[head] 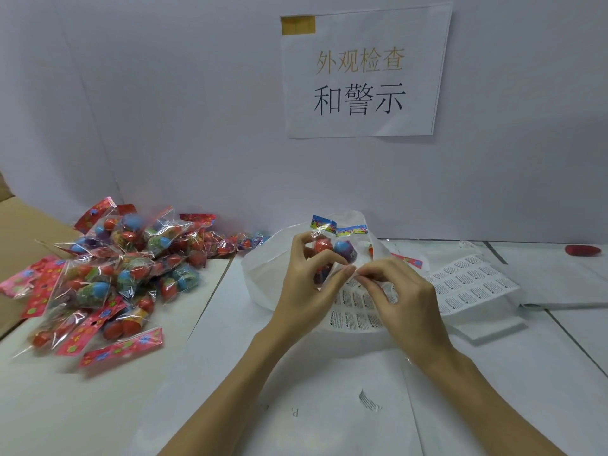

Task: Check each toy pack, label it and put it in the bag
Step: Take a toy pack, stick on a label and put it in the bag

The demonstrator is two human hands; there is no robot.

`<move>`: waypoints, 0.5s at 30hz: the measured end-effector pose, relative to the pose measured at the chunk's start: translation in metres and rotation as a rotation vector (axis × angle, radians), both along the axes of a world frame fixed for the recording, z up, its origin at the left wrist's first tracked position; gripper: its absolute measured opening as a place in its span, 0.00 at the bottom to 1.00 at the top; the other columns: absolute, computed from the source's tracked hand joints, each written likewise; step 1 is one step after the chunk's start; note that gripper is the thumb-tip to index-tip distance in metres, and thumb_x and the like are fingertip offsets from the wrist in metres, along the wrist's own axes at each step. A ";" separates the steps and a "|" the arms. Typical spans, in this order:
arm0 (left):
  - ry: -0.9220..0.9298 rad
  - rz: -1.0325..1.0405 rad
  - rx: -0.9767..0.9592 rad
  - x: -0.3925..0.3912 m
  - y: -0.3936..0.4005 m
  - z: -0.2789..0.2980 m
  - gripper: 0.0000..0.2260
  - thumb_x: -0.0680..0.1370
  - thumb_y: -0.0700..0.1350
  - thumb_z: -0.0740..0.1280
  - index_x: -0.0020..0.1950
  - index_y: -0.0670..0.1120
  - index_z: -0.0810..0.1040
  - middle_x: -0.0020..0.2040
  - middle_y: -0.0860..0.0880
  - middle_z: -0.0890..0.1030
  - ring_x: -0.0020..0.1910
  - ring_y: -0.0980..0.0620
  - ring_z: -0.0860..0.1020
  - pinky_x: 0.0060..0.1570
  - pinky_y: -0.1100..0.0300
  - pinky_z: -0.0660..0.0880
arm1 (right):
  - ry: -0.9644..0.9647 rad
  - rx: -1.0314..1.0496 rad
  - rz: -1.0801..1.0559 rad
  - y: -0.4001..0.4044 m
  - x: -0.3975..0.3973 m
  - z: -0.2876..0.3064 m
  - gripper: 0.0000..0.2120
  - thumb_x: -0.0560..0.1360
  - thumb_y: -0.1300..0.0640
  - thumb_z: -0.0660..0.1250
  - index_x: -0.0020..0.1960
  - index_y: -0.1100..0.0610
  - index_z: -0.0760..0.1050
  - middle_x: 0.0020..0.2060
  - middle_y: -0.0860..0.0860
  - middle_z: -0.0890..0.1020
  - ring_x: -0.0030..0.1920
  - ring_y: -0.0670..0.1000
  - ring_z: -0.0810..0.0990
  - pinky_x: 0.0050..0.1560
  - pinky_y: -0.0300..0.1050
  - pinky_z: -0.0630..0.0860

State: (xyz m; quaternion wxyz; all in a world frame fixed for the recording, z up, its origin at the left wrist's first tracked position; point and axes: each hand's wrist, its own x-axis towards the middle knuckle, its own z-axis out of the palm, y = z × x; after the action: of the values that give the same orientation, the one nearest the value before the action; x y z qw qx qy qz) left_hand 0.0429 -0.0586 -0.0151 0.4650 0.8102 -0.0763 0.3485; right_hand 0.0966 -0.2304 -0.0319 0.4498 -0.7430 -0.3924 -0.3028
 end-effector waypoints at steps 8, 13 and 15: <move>0.004 0.019 0.021 0.000 -0.002 -0.001 0.03 0.81 0.41 0.72 0.48 0.45 0.83 0.61 0.49 0.70 0.58 0.58 0.76 0.54 0.71 0.71 | 0.007 -0.002 0.012 0.001 -0.002 0.000 0.05 0.78 0.60 0.74 0.54 0.56 0.83 0.47 0.46 0.82 0.48 0.42 0.81 0.52 0.35 0.77; -0.019 0.034 0.033 0.000 -0.003 -0.001 0.04 0.81 0.41 0.72 0.46 0.43 0.83 0.61 0.48 0.70 0.57 0.57 0.76 0.54 0.70 0.71 | 0.003 0.000 0.019 0.002 -0.003 0.001 0.03 0.78 0.61 0.74 0.51 0.57 0.82 0.46 0.47 0.82 0.48 0.43 0.81 0.51 0.39 0.78; -0.019 0.026 0.033 0.000 -0.003 -0.001 0.04 0.81 0.41 0.72 0.46 0.44 0.83 0.61 0.48 0.70 0.56 0.58 0.75 0.53 0.71 0.71 | -0.005 -0.013 0.017 0.001 -0.003 0.001 0.03 0.79 0.61 0.74 0.52 0.57 0.82 0.46 0.47 0.82 0.47 0.44 0.81 0.50 0.39 0.79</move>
State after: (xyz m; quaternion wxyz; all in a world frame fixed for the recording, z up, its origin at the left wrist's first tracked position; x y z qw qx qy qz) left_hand 0.0430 -0.0618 -0.0161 0.4461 0.8155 -0.0756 0.3608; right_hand 0.0935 -0.2289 -0.0313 0.4466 -0.7418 -0.4016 -0.2984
